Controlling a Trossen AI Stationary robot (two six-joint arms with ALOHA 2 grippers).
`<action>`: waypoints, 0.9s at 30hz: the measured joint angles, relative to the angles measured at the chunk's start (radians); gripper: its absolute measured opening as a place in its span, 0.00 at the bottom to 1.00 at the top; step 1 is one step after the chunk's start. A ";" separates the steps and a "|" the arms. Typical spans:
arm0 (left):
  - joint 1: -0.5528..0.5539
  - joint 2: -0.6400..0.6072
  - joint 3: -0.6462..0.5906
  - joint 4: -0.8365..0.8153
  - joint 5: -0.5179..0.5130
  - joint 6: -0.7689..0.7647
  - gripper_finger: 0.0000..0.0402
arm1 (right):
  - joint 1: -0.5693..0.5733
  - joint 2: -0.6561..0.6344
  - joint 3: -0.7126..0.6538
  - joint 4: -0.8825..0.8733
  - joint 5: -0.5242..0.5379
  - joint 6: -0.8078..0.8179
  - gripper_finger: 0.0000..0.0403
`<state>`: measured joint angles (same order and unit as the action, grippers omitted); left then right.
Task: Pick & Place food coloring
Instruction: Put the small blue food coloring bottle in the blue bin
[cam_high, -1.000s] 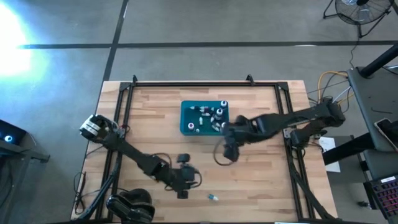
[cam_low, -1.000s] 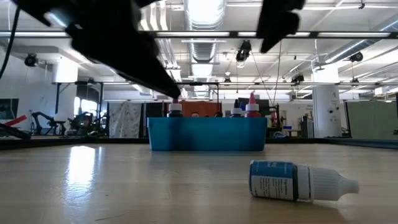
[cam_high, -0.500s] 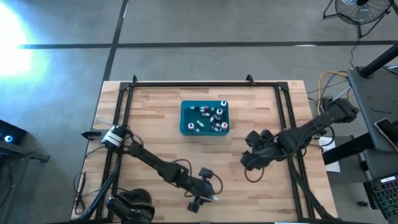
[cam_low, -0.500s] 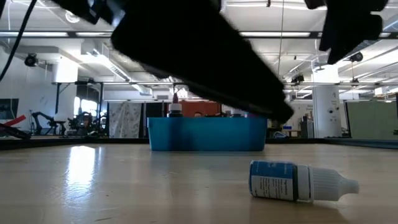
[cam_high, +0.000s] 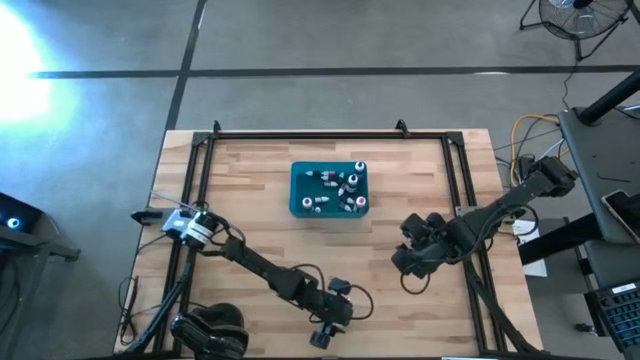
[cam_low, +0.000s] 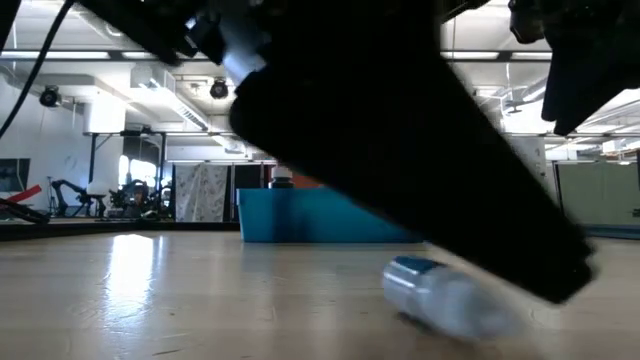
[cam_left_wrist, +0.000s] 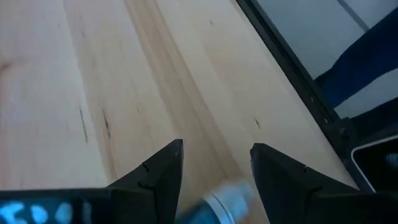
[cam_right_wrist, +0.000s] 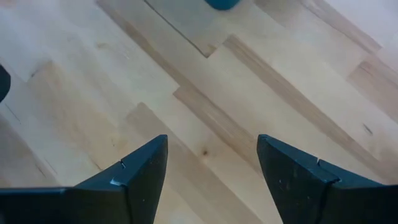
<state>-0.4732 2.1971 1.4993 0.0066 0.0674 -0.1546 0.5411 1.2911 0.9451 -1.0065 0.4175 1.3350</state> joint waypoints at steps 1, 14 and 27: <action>0.000 0.001 0.003 0.000 -0.005 0.000 0.41 | 0.000 0.000 -0.001 -0.001 0.002 -0.004 0.60; 0.001 -0.007 0.021 -0.100 -0.252 -0.119 0.36 | 0.000 0.000 0.010 -0.008 0.004 -0.097 0.59; 0.023 -0.224 0.022 -0.437 -0.377 -0.591 0.36 | 0.000 0.000 -0.005 -0.007 0.003 -0.138 0.58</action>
<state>-0.4503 1.9727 1.5214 -0.4304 -0.3101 -0.7459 0.5411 1.2915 0.9401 -1.0136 0.4202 1.1967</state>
